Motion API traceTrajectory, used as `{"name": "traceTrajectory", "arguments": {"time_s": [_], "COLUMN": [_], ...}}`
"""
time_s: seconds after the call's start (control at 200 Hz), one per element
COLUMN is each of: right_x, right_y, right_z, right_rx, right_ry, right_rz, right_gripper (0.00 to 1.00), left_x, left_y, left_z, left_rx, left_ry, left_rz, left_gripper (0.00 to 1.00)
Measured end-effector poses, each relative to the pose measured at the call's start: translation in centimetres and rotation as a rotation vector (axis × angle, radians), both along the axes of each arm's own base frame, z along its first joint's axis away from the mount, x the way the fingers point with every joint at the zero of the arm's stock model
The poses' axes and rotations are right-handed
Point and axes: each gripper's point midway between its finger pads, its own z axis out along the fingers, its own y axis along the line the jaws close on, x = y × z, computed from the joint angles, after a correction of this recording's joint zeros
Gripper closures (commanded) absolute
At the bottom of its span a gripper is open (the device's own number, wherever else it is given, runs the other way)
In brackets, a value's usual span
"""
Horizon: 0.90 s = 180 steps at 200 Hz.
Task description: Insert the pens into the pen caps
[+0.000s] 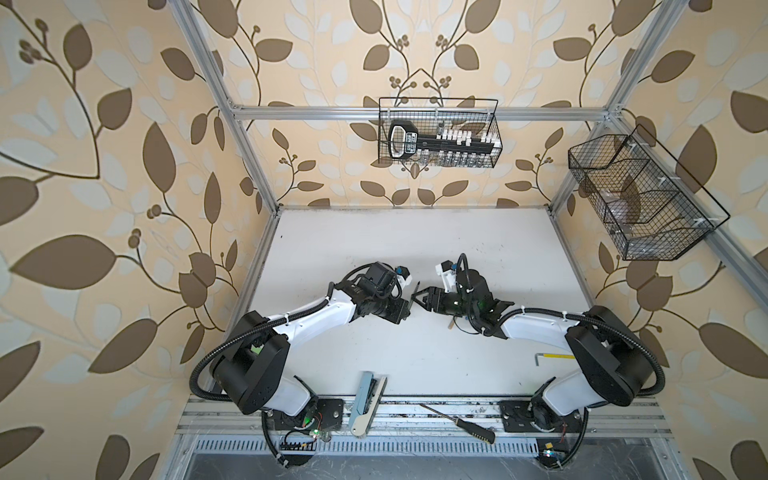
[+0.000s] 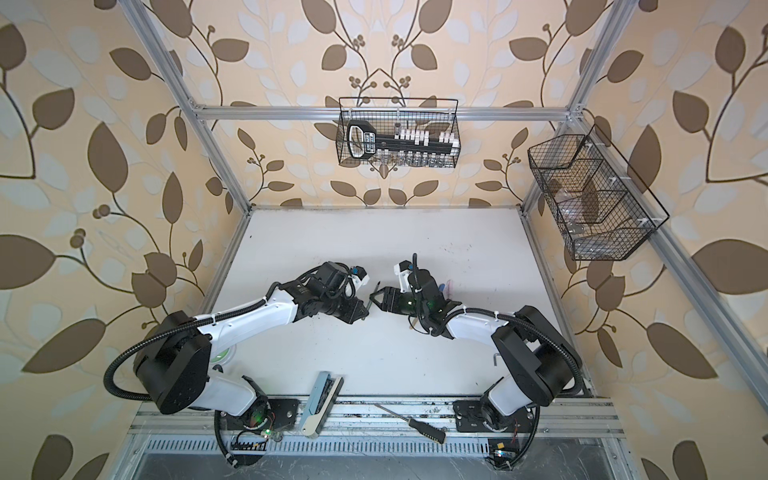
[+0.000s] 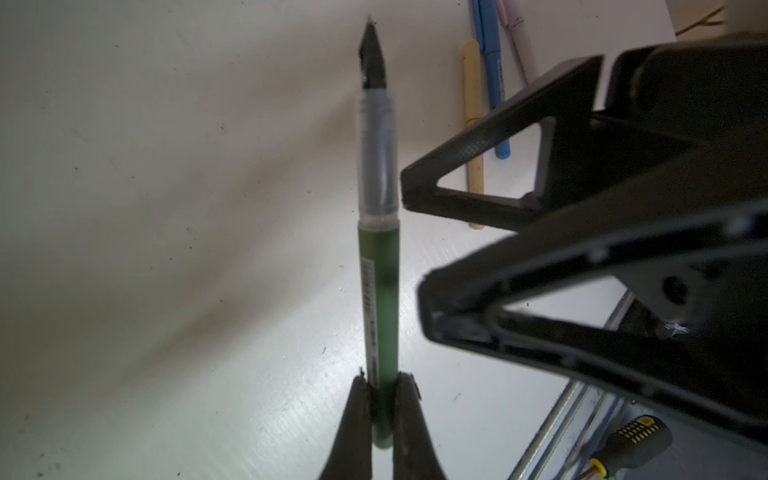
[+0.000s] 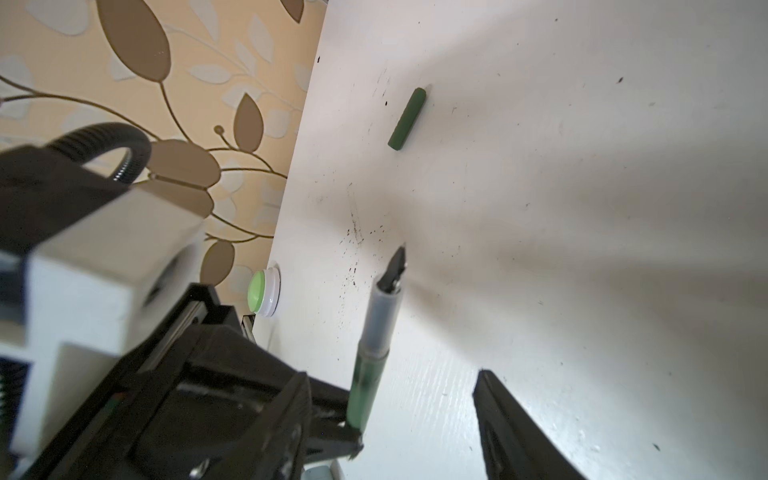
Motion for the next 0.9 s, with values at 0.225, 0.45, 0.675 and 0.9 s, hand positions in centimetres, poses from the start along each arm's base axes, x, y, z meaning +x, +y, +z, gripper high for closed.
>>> {"name": "traceTrajectory", "arguments": {"time_s": [0.225,0.45,0.675,0.9], "right_x": [0.6,0.8,1.0,0.7], "right_y": [0.7,1.1,0.6,0.4], "right_z": [0.8,1.3,2.8,5.9], "right_rx": [0.049,0.083,0.105,0.148], "right_ry": [-0.01,-0.015,-0.041,-0.113], "right_rz": [-0.001,0.007,-0.002,0.004], "right_gripper": [0.58,1.0,1.0,1.0], "left_x": [-0.6,-0.9,0.0,0.6], "left_y": [-1.1,-1.4,-0.8,-1.5], "left_z": [0.9,0.9,1.8,4.0], "left_rx": [-0.026,-0.025,-0.132,-0.292], "left_ry": [-0.027,-0.029,-0.034,-0.03], "left_rz": [-0.031,-0.04,0.041,0.042], "left_gripper": [0.9,0.62,0.42,0.43]}}
